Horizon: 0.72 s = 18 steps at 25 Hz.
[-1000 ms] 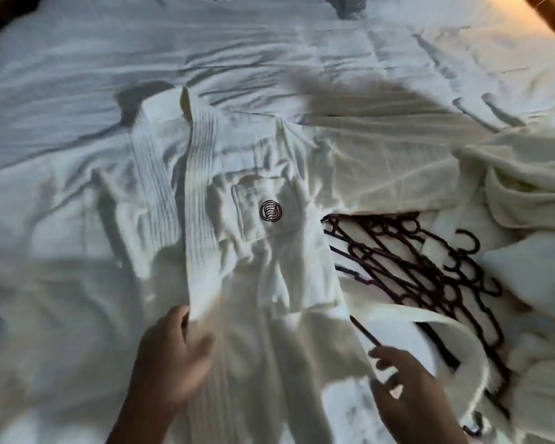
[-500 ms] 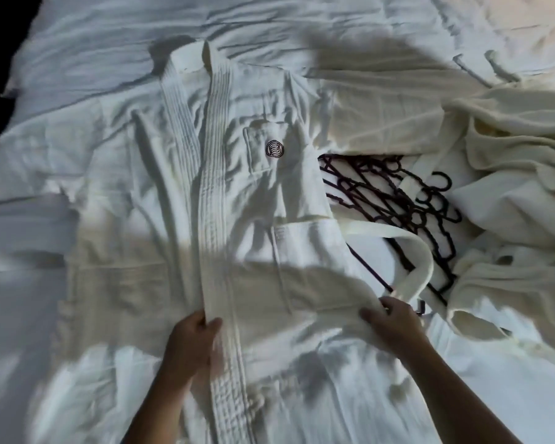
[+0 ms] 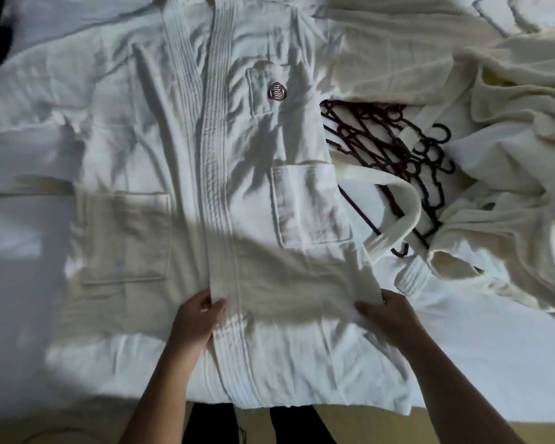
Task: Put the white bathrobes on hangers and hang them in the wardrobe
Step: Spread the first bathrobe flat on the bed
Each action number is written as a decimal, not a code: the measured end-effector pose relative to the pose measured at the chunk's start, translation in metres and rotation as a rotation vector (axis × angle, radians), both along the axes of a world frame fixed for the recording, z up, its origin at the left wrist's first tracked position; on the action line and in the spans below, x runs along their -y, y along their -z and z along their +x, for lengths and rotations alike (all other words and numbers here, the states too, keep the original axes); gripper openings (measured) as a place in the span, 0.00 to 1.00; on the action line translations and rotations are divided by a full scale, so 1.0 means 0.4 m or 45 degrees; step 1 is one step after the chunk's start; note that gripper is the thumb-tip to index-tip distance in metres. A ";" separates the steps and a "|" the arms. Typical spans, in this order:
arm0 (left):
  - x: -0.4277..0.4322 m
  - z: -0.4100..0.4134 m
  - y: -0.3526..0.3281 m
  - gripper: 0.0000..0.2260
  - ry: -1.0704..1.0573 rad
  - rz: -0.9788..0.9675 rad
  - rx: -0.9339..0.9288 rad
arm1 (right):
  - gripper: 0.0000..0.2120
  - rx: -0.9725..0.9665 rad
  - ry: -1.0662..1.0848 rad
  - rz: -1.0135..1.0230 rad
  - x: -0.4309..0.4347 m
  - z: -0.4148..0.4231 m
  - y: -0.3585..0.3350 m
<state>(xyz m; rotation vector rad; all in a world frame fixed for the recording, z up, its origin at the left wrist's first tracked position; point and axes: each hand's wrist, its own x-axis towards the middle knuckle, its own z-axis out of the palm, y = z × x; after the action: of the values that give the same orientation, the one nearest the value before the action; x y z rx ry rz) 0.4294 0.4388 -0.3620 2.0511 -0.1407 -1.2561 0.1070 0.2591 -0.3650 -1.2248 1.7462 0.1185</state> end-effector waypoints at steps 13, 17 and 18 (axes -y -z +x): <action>-0.148 -0.126 0.006 0.04 0.297 0.092 0.028 | 0.06 0.196 0.030 0.047 -0.076 -0.145 -0.041; -0.127 -0.125 0.036 0.08 0.266 0.111 0.043 | 0.12 0.217 0.065 0.025 -0.096 -0.133 -0.025; -0.134 -0.120 0.043 0.09 0.215 0.074 -0.020 | 0.12 0.230 0.071 0.050 -0.096 -0.138 -0.027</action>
<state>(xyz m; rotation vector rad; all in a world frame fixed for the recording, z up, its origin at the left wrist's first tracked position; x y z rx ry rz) 0.3812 0.4922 -0.3794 2.1145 -0.2782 -1.3923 0.0516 0.2976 -0.3542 -1.1221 1.6115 0.0088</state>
